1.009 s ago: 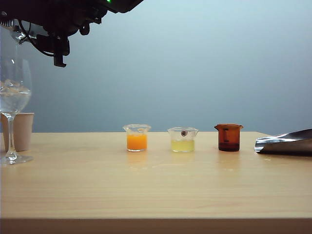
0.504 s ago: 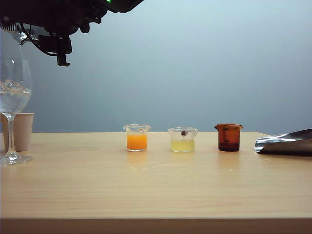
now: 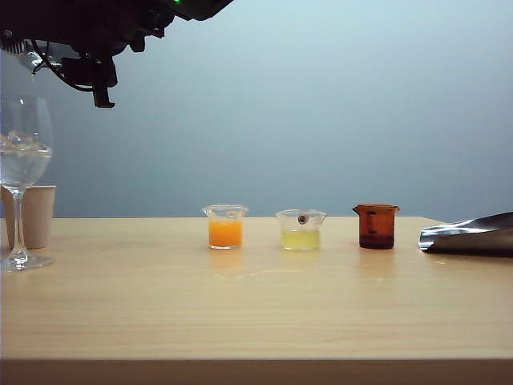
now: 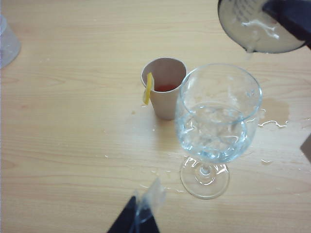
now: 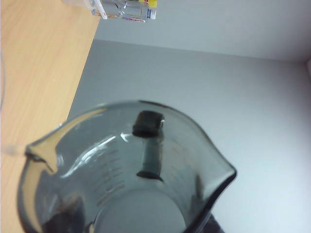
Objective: Pick up the first measuring cup from the left, pour the coconut rum inside into the goblet, and finally put the measuring cup back in its original place.
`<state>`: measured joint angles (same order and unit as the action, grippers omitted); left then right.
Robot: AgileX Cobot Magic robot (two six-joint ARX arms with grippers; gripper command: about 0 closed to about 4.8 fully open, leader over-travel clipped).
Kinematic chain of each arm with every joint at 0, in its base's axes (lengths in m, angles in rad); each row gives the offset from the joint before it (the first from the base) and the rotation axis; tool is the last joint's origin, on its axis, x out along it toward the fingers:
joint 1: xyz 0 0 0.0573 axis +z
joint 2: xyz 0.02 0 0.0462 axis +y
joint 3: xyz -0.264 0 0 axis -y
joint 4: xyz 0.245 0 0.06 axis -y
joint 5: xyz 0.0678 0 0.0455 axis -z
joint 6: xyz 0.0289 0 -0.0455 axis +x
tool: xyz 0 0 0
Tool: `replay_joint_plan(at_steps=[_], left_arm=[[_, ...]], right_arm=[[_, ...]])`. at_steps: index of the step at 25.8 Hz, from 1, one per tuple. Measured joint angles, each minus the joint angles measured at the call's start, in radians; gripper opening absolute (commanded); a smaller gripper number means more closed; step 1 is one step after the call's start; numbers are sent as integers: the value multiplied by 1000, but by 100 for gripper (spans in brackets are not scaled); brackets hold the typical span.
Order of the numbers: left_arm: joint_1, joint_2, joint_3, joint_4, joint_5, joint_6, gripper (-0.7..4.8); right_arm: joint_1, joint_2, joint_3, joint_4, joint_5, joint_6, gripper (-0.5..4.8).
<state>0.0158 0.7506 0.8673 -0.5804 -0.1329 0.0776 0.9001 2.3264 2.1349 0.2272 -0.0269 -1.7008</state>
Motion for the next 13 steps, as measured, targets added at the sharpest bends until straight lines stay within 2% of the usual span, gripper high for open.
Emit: replay_joint_plan(at_steps=[3,9,11,13], left_arm=[[0,0,0,0,0,0,4],[0,0,0,0,0,0,4],[0,0,0,0,0,0,4],[0,0,0,0,0,0,4]], right_arm=[[0,0,0,0,1,36,165],[-14,0,0,-1,32,298,165],[-21,0,0,0,69,407,167],[-28,0,0,8,172,668,171]])
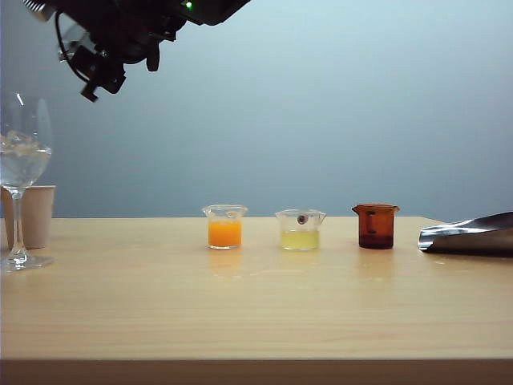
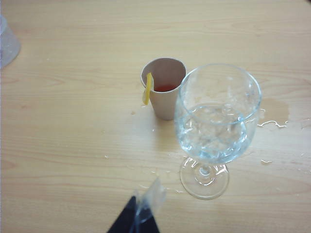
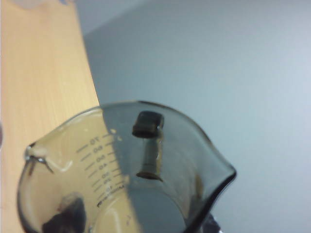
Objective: Pick up the first measuring cup from the left, pour the coconut rum inside into the goblet, and finally put the measuring cup back in its original place.
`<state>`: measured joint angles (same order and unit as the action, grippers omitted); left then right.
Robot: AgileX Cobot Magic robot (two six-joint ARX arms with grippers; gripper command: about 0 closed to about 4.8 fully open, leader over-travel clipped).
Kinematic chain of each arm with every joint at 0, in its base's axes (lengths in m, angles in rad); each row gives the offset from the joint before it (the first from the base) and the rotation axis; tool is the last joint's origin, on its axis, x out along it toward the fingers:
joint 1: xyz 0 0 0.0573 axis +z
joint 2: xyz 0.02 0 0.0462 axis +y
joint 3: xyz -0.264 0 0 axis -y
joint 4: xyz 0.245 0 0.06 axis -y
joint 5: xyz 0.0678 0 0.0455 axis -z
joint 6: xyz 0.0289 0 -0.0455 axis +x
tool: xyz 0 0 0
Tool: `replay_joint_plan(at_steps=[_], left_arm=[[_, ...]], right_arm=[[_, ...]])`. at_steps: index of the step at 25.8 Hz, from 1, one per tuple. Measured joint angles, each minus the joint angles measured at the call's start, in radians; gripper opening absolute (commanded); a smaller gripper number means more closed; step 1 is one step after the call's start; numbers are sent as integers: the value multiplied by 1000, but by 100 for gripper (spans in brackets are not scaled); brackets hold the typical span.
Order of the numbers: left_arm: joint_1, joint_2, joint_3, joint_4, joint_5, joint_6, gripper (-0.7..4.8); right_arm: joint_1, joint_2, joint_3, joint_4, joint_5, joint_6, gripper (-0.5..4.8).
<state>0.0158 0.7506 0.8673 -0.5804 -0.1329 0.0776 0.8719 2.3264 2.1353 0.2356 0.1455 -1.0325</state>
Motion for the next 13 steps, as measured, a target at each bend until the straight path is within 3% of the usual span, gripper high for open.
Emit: replay_joint_plan(at_steps=[4,5,8,13], left_arm=[[0,0,0,0,0,0,4],[0,0,0,0,0,0,4],[0,0,0,0,0,0,4],[0,0,0,0,0,0,4]], right_arm=[[-4,0,0,1,112,296,171],[-7,0,0,1,136,392,195],[-40,0,0,-32,186,789,231],[-56,7,-11,-119,201,1080,235]])
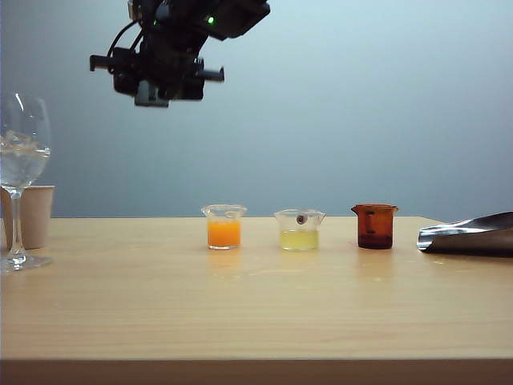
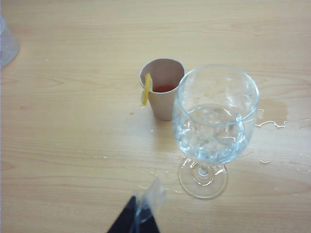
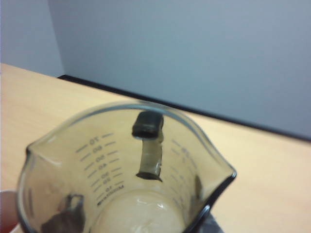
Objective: Pick up the first measuring cup from the left, pour the coconut rum inside into the goblet, and finally put the measuring cup back in its original place.
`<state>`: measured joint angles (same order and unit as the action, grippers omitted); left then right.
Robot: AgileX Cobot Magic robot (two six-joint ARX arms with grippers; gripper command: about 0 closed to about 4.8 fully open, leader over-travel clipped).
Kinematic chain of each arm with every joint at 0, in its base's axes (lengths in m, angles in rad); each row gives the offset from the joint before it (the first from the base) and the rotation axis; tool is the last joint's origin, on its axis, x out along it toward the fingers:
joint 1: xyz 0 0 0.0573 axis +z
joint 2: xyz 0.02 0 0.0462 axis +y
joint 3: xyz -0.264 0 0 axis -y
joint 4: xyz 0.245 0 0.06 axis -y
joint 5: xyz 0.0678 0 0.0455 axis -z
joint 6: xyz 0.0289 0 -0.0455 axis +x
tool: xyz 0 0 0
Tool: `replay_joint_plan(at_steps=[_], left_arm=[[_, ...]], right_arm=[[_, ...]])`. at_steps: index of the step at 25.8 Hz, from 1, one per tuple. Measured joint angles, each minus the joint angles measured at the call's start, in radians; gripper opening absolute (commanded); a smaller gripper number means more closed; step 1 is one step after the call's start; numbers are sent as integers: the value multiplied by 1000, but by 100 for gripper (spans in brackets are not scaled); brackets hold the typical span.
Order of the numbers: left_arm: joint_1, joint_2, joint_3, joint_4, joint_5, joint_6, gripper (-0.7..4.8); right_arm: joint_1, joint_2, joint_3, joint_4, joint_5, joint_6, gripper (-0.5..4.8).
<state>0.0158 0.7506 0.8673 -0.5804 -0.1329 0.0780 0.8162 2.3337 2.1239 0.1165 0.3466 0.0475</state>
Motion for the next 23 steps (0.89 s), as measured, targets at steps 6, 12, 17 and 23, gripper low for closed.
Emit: replay_joint_plan(at_steps=[6,12,17,23], left_arm=[[0,0,0,0,0,0,4],[0,0,0,0,-1,0,4],[0,0,0,0,0,0,4],[0,0,0,0,-1,0,4]], right_arm=[[26,16,-124,18,87,109,234],[40,66,-216,200,106,222,234],[78,148,-216,273,111,230,234],[71,204,-216,286,203,232,233]])
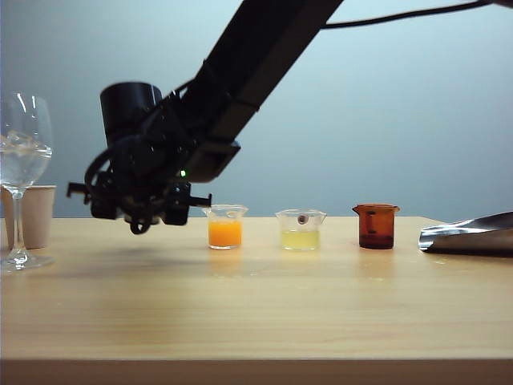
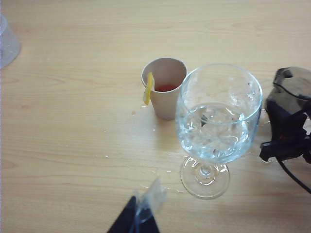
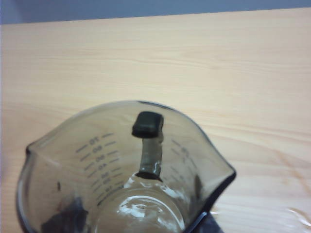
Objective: Pick up the first measuring cup from the left, pour the coconut rum inside into the goblet, and finally put the measuring cup back in its original place.
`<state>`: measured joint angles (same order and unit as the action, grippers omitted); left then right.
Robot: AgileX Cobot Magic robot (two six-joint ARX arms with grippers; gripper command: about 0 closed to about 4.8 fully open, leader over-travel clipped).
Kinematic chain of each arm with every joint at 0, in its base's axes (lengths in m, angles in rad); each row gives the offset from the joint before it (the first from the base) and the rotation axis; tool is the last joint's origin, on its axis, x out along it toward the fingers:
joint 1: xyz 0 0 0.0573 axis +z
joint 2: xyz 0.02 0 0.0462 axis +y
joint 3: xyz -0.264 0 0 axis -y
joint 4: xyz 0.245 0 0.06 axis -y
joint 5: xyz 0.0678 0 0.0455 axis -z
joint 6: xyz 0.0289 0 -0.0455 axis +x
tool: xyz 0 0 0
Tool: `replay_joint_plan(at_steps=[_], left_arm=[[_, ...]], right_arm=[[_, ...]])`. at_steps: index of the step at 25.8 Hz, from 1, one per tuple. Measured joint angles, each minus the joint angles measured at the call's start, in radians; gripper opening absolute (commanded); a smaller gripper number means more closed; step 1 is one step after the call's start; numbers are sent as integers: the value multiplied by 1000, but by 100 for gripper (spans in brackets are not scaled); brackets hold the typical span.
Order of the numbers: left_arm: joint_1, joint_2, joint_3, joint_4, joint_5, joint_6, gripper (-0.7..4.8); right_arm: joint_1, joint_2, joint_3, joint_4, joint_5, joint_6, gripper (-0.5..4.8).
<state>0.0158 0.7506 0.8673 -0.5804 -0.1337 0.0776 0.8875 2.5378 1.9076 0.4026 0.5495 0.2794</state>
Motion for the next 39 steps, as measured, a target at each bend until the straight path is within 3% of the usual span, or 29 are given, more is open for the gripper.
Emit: replay_joint_plan(at_steps=[4,26,28,32,39], left_arm=[[0,0,0,0,0,0,4],[0,0,0,0,0,0,4],[0,0,0,0,0,0,4],[0,0,0,0,0,0,4],[0,0,0,0,0,0,4]], right_arm=[[0,19,1,3,53,-65,233],[-42,118,68,58,-4,-74,234],[-42,118,68,56,-5,-75,279],[-42,118,68,56,-5,-75,479],[-42,118,68,63,-31,-72,479]])
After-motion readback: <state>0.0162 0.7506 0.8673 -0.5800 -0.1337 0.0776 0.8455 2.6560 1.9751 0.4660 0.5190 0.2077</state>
